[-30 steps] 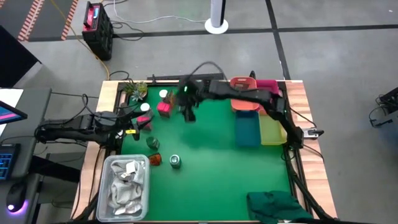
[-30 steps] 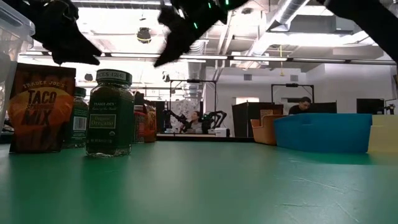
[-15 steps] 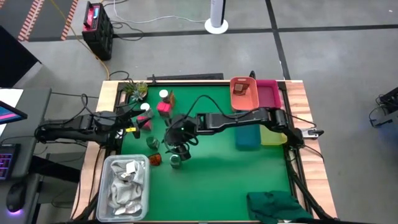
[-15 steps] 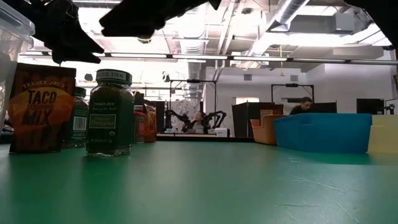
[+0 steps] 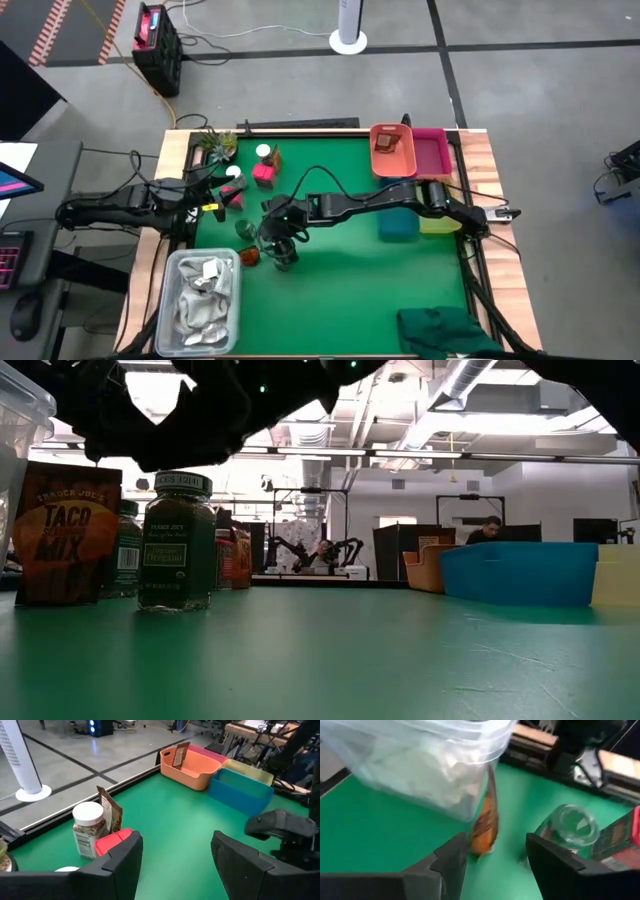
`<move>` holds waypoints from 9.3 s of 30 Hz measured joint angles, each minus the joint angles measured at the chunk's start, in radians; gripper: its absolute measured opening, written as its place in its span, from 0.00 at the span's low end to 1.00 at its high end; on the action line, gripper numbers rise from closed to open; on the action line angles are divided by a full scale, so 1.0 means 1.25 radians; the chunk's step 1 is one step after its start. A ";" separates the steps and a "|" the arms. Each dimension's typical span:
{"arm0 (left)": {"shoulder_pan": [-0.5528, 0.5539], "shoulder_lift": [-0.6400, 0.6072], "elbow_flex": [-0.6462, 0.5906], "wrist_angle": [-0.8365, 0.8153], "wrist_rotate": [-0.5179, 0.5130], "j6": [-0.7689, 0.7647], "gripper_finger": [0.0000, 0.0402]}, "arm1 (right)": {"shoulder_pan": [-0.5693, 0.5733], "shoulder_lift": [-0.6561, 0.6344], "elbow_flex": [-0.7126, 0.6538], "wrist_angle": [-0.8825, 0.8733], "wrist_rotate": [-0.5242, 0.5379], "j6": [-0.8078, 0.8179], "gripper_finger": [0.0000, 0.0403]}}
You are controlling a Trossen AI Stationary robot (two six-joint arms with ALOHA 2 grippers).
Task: Sort spices by type
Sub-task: Put the right green seasoning bottle into the blue bin, then put the green seasoning bottle into the blue bin
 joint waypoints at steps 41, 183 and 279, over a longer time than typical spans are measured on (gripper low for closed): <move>0.000 0.000 0.000 0.001 -0.019 0.017 0.56 | 0.106 -0.030 0.001 -0.208 0.132 0.131 0.94; -0.042 0.375 -0.037 0.565 0.056 0.185 0.56 | -0.584 -1.079 -0.887 -0.510 0.576 0.400 0.55; -0.041 0.375 -0.038 0.508 -0.052 0.239 0.56 | -0.132 -0.934 -0.950 0.015 0.348 0.292 0.67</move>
